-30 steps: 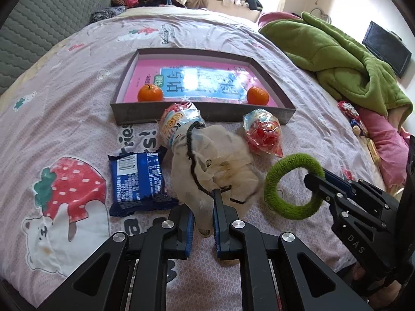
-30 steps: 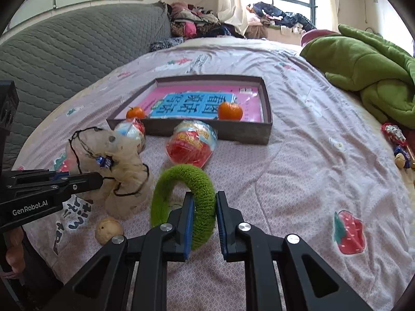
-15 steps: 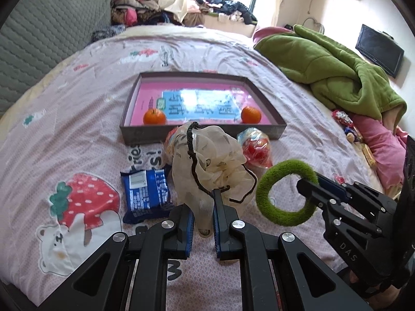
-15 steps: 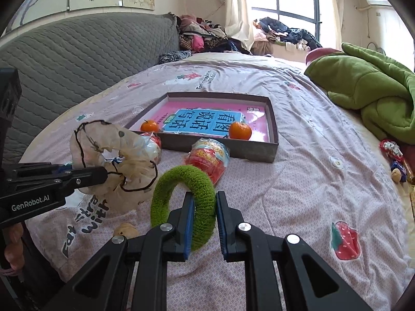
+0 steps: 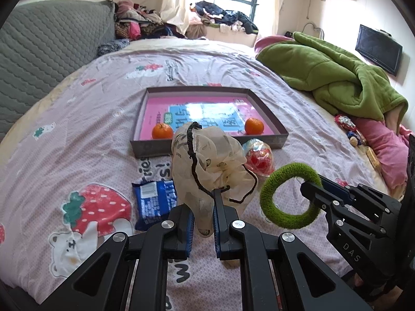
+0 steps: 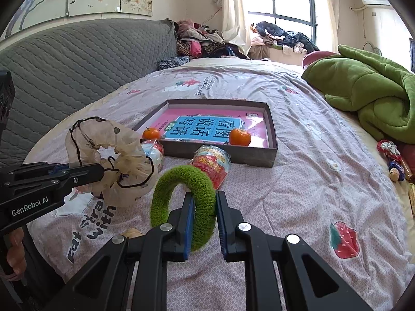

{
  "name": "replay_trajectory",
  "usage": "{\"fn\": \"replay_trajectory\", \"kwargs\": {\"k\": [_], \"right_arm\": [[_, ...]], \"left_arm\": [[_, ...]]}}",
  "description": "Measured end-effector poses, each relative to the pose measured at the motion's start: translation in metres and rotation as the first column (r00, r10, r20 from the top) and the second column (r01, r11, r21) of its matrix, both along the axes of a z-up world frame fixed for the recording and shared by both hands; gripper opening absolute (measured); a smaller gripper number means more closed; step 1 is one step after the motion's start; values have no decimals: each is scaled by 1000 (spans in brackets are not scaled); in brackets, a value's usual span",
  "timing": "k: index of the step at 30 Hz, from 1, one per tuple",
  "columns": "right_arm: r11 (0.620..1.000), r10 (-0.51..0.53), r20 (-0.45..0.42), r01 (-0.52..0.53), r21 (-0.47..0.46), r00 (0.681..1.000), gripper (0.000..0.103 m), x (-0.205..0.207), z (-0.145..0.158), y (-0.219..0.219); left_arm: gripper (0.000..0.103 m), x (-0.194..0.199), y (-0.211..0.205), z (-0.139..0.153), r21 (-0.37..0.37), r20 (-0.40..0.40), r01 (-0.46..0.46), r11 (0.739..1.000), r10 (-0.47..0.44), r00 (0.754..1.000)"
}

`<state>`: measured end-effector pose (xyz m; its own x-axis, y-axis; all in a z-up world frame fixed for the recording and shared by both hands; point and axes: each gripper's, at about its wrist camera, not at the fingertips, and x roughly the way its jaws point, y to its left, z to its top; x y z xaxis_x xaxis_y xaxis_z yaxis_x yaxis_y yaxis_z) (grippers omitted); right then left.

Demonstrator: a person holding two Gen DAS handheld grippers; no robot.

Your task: Organize objects

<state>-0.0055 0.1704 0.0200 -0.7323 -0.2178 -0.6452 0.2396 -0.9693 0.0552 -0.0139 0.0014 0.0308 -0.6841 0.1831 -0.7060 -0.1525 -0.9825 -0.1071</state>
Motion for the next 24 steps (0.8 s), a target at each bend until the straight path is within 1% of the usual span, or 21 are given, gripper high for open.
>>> {"fn": "replay_trajectory", "kwargs": {"k": [5,15,17,20,24], "right_arm": [[1000,3,-25,-3,-3,1000,17,3,6,-4],[1000,21,-78,-22,-17,997,17,4,23,-9],[999,27,-87,-29,-21,996,17,4,26,-10],[999,41,-94,-44,-28,995,17,3,31,-11],[998,52,-111,-56,-31,992,17,-1,38,-11]], "left_arm": [[12,4,-1,9,-20,-43,-17,1000,16,999],[12,14,-1,26,-32,-114,-36,999,32,993],[12,14,-2,28,-32,-122,-38,999,34,992],[12,16,-2,31,-51,-133,-46,998,39,990],[12,16,-4,32,-47,-136,-51,998,44,990]]}}
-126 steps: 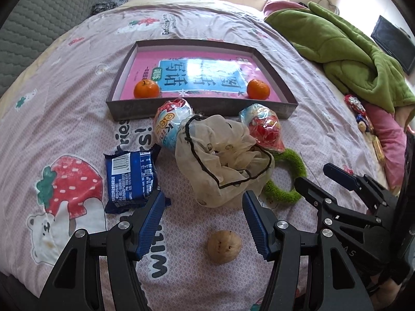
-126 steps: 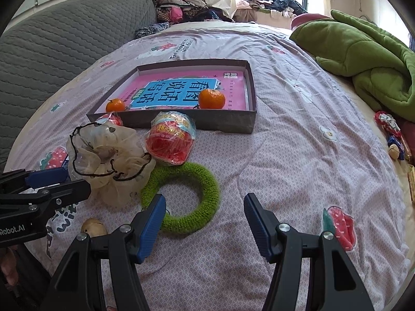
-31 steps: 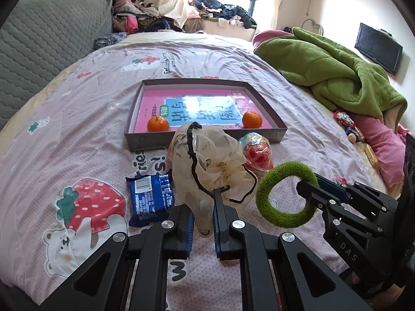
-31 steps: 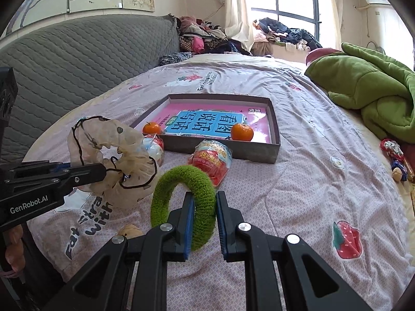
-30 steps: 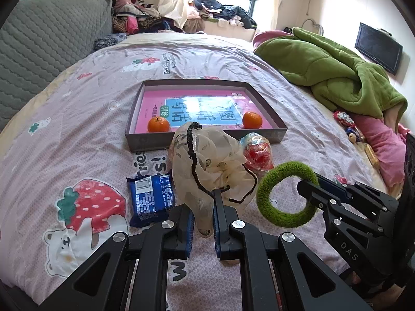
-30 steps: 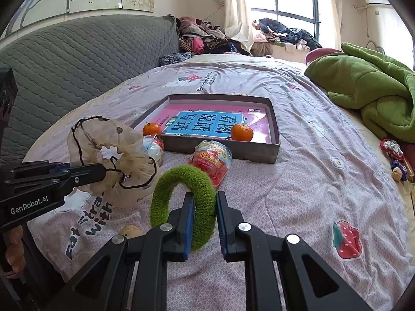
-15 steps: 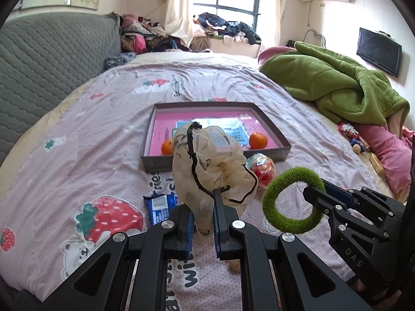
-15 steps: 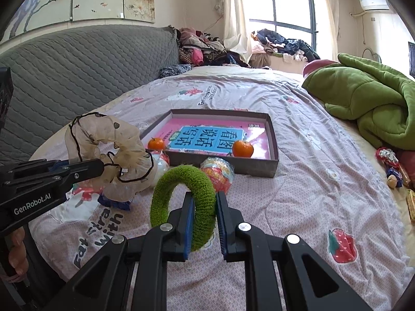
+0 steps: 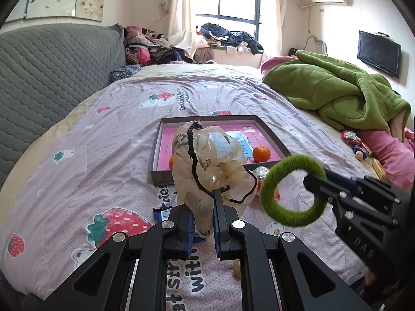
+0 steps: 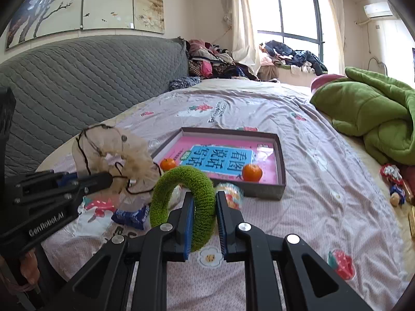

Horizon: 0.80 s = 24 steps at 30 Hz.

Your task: Organize objects

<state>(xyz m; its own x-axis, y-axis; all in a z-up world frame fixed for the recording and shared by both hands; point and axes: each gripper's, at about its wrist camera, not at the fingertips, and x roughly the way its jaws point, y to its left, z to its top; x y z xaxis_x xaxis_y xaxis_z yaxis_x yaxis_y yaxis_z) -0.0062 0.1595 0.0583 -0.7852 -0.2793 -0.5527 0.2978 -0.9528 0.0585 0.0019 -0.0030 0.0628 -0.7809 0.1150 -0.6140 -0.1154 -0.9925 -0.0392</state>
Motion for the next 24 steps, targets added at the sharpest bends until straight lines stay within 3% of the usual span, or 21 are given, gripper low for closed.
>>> {"fn": "replay_trajectory", "kwargs": {"k": [24], "right_arm": [[1000,11,-106,-12,-5,994,17,-15,40,-7]], "left_arm": [[12,-12,-4,32,-23,-74,-23,999,22,997]]}}
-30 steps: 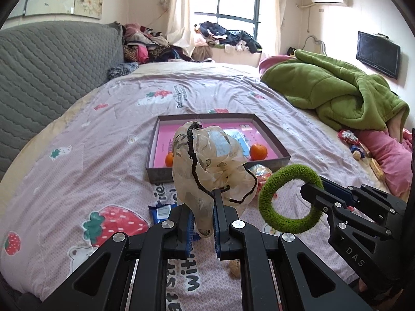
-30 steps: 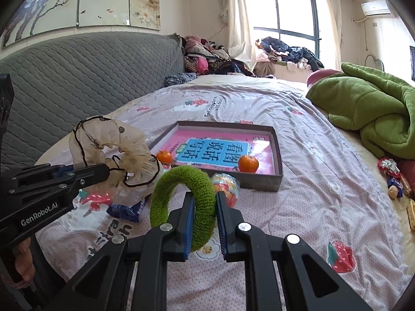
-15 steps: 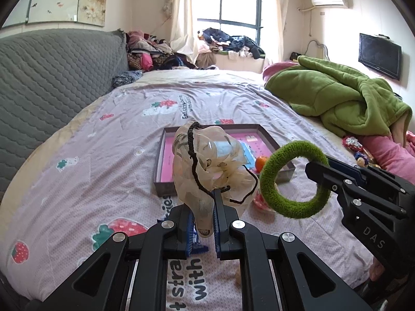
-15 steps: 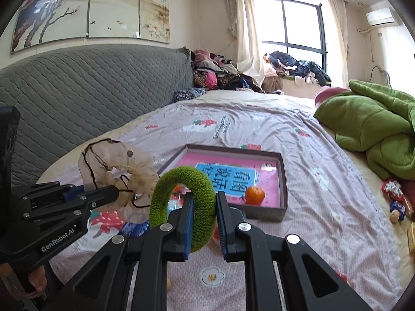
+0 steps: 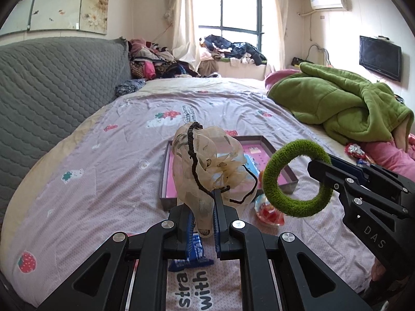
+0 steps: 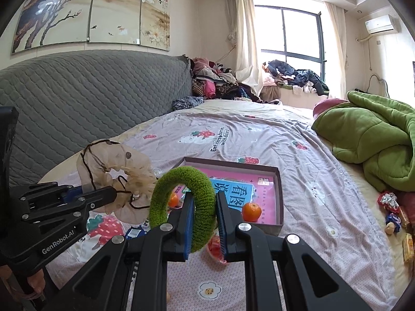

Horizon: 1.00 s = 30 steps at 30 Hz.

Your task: Organize objects

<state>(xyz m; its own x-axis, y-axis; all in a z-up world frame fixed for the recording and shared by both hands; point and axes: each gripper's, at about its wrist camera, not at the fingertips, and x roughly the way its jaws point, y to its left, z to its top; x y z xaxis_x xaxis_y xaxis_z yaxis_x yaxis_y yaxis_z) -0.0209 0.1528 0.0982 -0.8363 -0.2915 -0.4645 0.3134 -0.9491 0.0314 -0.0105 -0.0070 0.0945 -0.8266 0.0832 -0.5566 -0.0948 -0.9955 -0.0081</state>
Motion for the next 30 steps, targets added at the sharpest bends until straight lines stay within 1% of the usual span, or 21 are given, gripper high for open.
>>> {"fn": "replay_trajectory", "kwargs": {"k": [12,20,24,30], "right_arm": [[1000,4,-24,-4,0,1000,17,-7,6,2],[1000,-10,-25,10,-5,1000,17,-17,7,7],[1000,-23,-28,23,-13,999,17,-22,9,12],[999,-39,-36,39,-16,999,17,-37,14,20]], "left_arm": [[12,-13,6,2,-11,-1,-2,1000,2,1000],[12,-28,6,3,-4,-5,0,1000,0,1000],[12,-35,2,8,24,-14,14,1000,-14,1000],[12,-48,-5,13,20,-21,5,1000,-4,1000]]}}
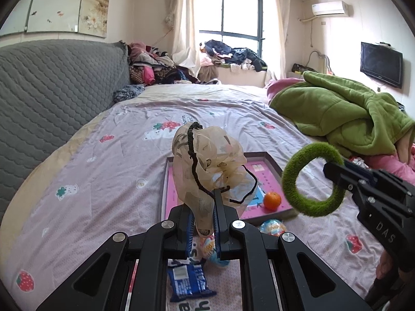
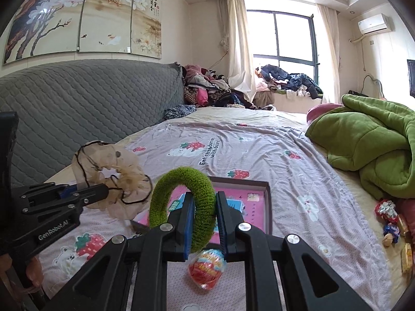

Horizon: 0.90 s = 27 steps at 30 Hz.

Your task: Organize objects

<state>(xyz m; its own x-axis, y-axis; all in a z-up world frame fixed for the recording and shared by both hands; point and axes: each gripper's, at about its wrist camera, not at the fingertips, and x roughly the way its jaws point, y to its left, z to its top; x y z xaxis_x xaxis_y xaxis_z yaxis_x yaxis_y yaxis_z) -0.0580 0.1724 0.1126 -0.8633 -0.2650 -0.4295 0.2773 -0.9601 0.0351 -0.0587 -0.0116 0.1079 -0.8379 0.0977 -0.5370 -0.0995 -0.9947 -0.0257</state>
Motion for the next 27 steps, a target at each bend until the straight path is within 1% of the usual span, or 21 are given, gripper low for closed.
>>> {"fn": "replay_trajectory", "kwargs": {"k": [3,10,20,27], "right_arm": [[1000,-2,-7,2,2,1000,17,-8,3,2],[1000,0,-40,1,20,999,17,-25,4,-1],[1000,-7,-3,7,25,1000,17,-53,-9,1],[999,-7,20,7,32,1000,17,-67,-19,0]], "left_arm": [[12,-9,-2,0,-8,-2,-7,1000,7,1000],[12,-28,-3,2,6,-13,-2,1000,2,1000],[12,-65,6,-8,6,7,-4,1000,4,1000],[12,-83,12,-19,-13,18,-10,1000,10,1000]]}}
